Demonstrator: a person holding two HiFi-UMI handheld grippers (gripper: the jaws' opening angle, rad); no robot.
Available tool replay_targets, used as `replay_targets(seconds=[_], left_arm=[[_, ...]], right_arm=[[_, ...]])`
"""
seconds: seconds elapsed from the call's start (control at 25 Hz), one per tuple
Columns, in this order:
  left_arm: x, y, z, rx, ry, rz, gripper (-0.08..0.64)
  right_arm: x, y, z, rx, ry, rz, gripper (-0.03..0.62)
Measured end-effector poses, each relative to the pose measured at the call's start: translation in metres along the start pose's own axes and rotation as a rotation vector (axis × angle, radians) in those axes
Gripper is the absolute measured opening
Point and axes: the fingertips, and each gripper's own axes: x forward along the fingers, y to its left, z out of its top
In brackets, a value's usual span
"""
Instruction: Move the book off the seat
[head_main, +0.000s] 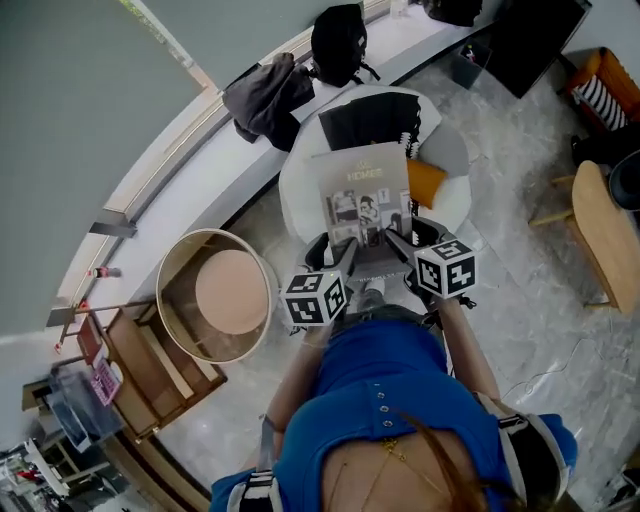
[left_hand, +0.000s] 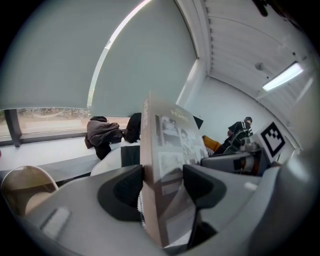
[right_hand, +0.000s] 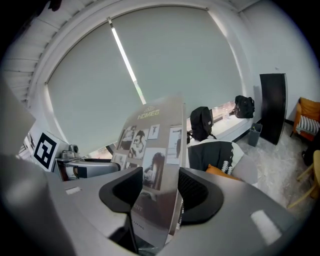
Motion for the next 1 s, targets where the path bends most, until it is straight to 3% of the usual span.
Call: replay_targets(seconds=[0.16, 0.28, 0.52, 1.0], left_arm=[[-0.025, 0.033, 0.001, -0.062, -0.027, 0.066, 0.249], [-0.063, 0.074, -0.007, -0.118, -0.064, 0.128, 0.249], [-0.175, 0.176, -0.04, -0.218, -0.132, 0.243, 0.249], [-0.409, 0.354, -0.126, -0.327, -0.19, 0.437, 0.249]], right_arm=[[0.024, 0.034, 0.008, -0.044, 0.043, 0.07, 0.222], [0.051, 0.083, 0.006, -0.103, 0.079, 0.132, 0.221], [0.105, 0.227, -0.016, -0.211, 0.133, 0.247, 0.221], [0.181, 0.514, -0.097, -0.312, 0.202, 0.442, 0.221]])
